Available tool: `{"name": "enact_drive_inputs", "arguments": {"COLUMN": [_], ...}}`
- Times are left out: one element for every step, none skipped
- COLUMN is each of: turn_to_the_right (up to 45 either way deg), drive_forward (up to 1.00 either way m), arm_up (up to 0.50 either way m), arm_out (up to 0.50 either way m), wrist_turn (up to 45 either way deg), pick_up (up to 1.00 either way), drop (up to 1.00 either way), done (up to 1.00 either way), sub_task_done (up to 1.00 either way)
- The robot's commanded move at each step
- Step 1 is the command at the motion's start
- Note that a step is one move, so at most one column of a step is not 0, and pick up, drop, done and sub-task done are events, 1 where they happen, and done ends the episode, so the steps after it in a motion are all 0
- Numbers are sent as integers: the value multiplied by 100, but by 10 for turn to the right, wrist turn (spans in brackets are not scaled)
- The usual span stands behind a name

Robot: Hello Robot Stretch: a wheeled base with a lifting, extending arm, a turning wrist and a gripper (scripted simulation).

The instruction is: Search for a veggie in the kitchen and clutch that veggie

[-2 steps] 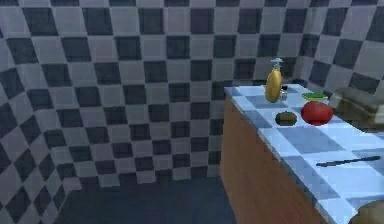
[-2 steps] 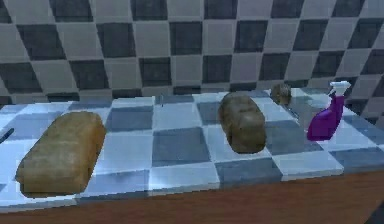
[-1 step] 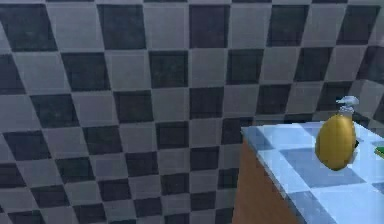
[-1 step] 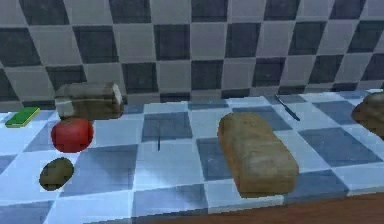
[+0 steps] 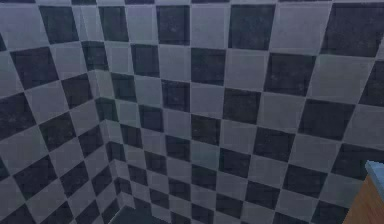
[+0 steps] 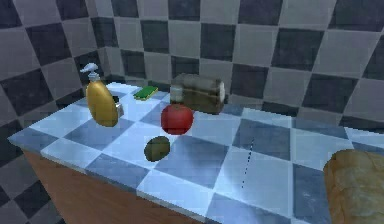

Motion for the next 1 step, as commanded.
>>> {"name": "enact_drive_inputs", "arguments": {"turn_to_the_right": [0], "drive_forward": [0], "arm_up": [50], "arm_out": [0], "wrist_turn": [0], "pick_up": [0], "drop": [0], "done": [0], "sub_task_done": [0]}}
